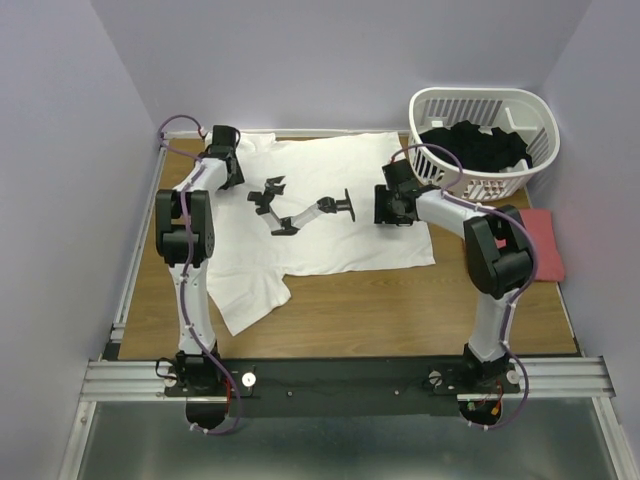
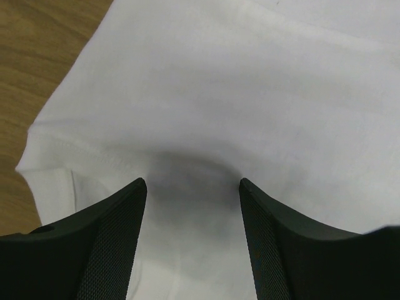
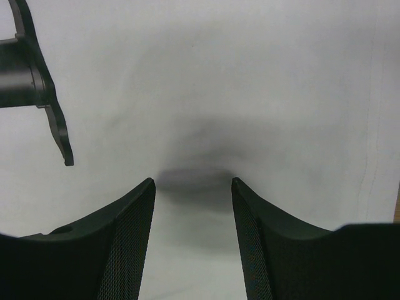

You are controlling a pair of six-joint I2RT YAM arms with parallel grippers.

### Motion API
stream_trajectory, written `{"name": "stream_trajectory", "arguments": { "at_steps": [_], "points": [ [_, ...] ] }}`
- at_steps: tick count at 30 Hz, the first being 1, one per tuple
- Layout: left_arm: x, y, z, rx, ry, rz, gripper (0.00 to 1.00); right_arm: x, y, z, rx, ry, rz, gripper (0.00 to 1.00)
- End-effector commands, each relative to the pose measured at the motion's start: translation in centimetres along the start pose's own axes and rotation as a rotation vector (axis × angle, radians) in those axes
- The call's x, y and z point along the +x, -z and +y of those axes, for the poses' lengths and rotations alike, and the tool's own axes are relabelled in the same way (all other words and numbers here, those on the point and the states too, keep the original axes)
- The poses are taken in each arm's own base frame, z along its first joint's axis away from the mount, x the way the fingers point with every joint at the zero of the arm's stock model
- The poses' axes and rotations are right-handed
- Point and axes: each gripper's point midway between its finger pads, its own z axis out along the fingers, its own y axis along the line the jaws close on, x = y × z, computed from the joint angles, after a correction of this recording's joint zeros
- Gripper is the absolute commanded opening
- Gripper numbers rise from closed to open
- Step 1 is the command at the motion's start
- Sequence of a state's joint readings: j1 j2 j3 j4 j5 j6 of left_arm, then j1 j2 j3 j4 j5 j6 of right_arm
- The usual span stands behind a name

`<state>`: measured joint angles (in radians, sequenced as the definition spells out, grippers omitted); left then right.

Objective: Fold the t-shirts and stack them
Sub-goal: Flatten the tshirt out

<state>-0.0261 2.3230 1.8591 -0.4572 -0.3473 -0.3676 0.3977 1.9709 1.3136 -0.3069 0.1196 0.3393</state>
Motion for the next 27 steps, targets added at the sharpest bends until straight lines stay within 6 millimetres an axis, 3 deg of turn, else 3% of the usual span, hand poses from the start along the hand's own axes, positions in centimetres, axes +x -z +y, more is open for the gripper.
{"name": "stream_trajectory", "arguments": {
  "at_steps": [1,2,4,5,6,7,8,10,11,12,13,14,20,27],
  "points": [
    [-3.6,4.7,1.4,0.011,0.057,-0.107,0.71,-1.0,2.5,0.4,-0.042,0.03,-0.024,0.6],
    [-4.1,6.7,1.7,0.025,0.075,-0.132,0.72,-1.5,3.6,0.5,-0.053,0.029,-0.046,0.6],
    [-4.1,8.7,2.3,0.031,0.093,-0.148,0.73,-1.3,4.2,0.5,-0.059,0.024,-0.05,0.6],
    [-2.6,9.0,2.9,0.02,0.087,-0.126,0.73,-0.8,4.5,0.3,-0.06,0.022,-0.043,0.6],
    [-3.3,11.1,3.4,0.033,0.109,-0.156,0.73,-1.1,5.1,0.4,-0.068,0.016,-0.057,0.6],
    [-2.7,11.8,3.6,0.038,0.106,-0.155,0.73,-1.0,5.4,0.4,-0.072,0.011,-0.057,0.6],
    [-0.3,11.7,4.0,0.034,0.092,-0.111,0.73,-0.7,5.5,0.4,-0.074,0.01,-0.053,0.6],
    [0.9,13.7,4.2,0.075,0.092,-0.114,0.73,-0.1,5.8,0.3,-0.079,0.008,-0.046,0.6],
    [4.3,13.3,4.5,0.084,0.071,-0.049,0.73,0.1,5.9,0.3,-0.083,0.006,-0.041,0.6],
    [4.7,14.4,4.7,0.104,0.078,-0.063,0.73,0.4,6.0,0.2,-0.084,0.009,-0.036,0.6],
    [5.9,14.6,4.9,0.109,0.071,-0.052,0.73,1.1,5.9,0.0,-0.082,0.009,-0.023,0.6],
    [8.8,14.3,5.8,0.089,0.057,-0.004,0.73,1.5,5.9,-0.1,-0.08,0.009,-0.017,0.6],
    [13.9,14.1,7.8,0.051,0.058,0.047,0.72,3.9,5.0,-1.2,-0.043,0.019,0.035,0.6],
    [14.6,11.8,8.3,0.001,0.057,0.088,0.71,4.8,3.1,-2.4,0.027,0.026,0.056,0.59]
  ]
}}
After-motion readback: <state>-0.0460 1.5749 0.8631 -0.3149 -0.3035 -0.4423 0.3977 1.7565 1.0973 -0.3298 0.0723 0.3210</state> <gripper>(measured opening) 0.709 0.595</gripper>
